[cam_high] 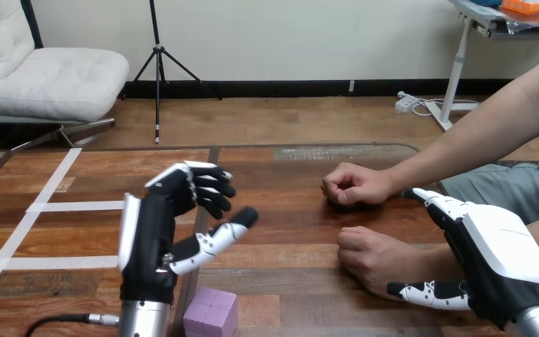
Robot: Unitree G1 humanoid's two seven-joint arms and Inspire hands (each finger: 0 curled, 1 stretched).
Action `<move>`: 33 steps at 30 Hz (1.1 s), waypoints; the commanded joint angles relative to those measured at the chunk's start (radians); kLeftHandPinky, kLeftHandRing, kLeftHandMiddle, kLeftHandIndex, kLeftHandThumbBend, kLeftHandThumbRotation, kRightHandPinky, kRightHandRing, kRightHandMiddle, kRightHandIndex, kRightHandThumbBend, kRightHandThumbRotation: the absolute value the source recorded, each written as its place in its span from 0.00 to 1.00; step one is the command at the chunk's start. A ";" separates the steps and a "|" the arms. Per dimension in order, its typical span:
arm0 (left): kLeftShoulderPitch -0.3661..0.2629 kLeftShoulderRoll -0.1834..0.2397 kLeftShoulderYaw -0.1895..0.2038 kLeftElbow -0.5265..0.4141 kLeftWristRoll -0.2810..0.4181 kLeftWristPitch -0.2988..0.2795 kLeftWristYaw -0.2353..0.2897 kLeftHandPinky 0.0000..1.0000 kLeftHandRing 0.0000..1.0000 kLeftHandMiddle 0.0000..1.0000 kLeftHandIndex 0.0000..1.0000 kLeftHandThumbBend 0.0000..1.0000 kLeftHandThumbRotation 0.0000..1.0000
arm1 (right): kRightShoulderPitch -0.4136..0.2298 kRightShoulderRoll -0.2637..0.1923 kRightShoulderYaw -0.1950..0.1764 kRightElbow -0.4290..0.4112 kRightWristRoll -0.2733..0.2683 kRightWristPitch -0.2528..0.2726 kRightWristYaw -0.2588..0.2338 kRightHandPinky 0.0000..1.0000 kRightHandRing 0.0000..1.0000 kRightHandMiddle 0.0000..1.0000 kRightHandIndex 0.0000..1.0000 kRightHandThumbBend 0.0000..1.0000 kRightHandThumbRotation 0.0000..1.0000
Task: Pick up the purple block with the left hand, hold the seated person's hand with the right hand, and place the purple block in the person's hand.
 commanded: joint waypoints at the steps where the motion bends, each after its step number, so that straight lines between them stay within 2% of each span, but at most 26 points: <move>1: -0.016 0.039 0.003 -0.062 0.070 0.033 0.019 0.37 0.45 0.52 0.54 0.78 0.26 | -0.034 -0.005 -0.008 -0.058 0.008 -0.008 -0.008 0.92 0.89 0.89 0.88 0.79 0.24; 4: -0.007 0.059 -0.002 -0.090 0.116 0.071 0.030 0.41 0.50 0.57 0.58 0.80 0.32 | -0.033 -0.003 -0.006 -0.059 0.006 -0.008 -0.010 0.92 0.89 0.89 0.88 0.78 0.24; 6: 0.000 0.076 -0.008 -0.113 0.137 0.097 0.021 0.42 0.51 0.58 0.59 0.80 0.33 | -0.033 -0.003 -0.005 -0.058 0.007 -0.011 -0.011 0.92 0.89 0.89 0.88 0.78 0.24; 7: 0.002 0.081 -0.010 -0.121 0.142 0.106 0.019 0.45 0.54 0.61 0.62 0.82 0.36 | -0.032 -0.003 -0.004 -0.058 0.008 -0.012 -0.011 0.92 0.89 0.88 0.88 0.77 0.24; 10: 0.013 0.115 -0.025 -0.161 0.142 0.149 -0.030 0.51 0.60 0.67 0.68 0.84 0.42 | -0.031 -0.002 -0.003 -0.057 0.009 -0.013 -0.012 0.92 0.89 0.88 0.88 0.77 0.24; 11: 0.018 0.138 -0.035 -0.181 0.128 0.169 -0.070 0.52 0.62 0.68 0.70 0.85 0.43 | -0.031 -0.002 -0.002 -0.058 0.010 -0.014 -0.011 0.92 0.89 0.88 0.88 0.77 0.24; 13: 0.024 0.161 -0.044 -0.207 0.111 0.196 -0.118 0.59 0.68 0.74 0.76 0.88 0.47 | -0.030 -0.002 -0.002 -0.059 0.010 -0.014 -0.010 0.92 0.89 0.89 0.88 0.76 0.24; 14: 0.031 0.192 -0.052 -0.236 0.106 0.224 -0.162 0.64 0.72 0.77 0.79 0.90 0.49 | -0.030 -0.002 -0.001 -0.058 0.010 -0.014 -0.011 0.93 0.90 0.89 0.88 0.75 0.23; 18: 0.051 0.272 -0.063 -0.318 0.087 0.300 -0.282 0.78 0.83 0.87 0.89 0.95 0.55 | -0.029 0.001 -0.001 -0.057 0.014 -0.015 -0.013 0.93 0.90 0.89 0.88 0.75 0.23; 20: 0.054 0.312 -0.064 -0.346 0.095 0.308 -0.323 0.83 0.88 0.90 0.92 0.96 0.57 | -0.028 0.002 -0.001 -0.056 0.015 -0.017 -0.014 0.93 0.90 0.89 0.88 0.75 0.24; 22: 0.055 0.341 -0.062 -0.362 0.109 0.302 -0.345 0.88 0.93 0.95 0.95 0.97 0.59 | -0.028 0.003 0.000 -0.056 0.016 -0.018 -0.016 0.93 0.89 0.89 0.88 0.74 0.23; 26: 0.079 0.411 -0.045 -0.460 0.213 0.359 -0.363 0.93 0.97 0.98 0.97 0.99 0.63 | -0.028 0.003 0.002 -0.057 0.013 -0.013 -0.015 0.93 0.90 0.89 0.89 0.74 0.23; 29: 0.099 0.444 -0.033 -0.524 0.272 0.400 -0.368 0.95 0.99 0.99 0.98 0.99 0.65 | -0.028 0.005 0.004 -0.059 0.013 -0.009 -0.013 0.93 0.90 0.89 0.89 0.74 0.23; 33: 0.120 0.475 -0.027 -0.590 0.313 0.447 -0.380 0.97 1.00 1.00 0.99 1.00 0.64 | -0.028 0.008 0.005 -0.059 0.018 -0.008 -0.011 0.93 0.90 0.89 0.89 0.73 0.23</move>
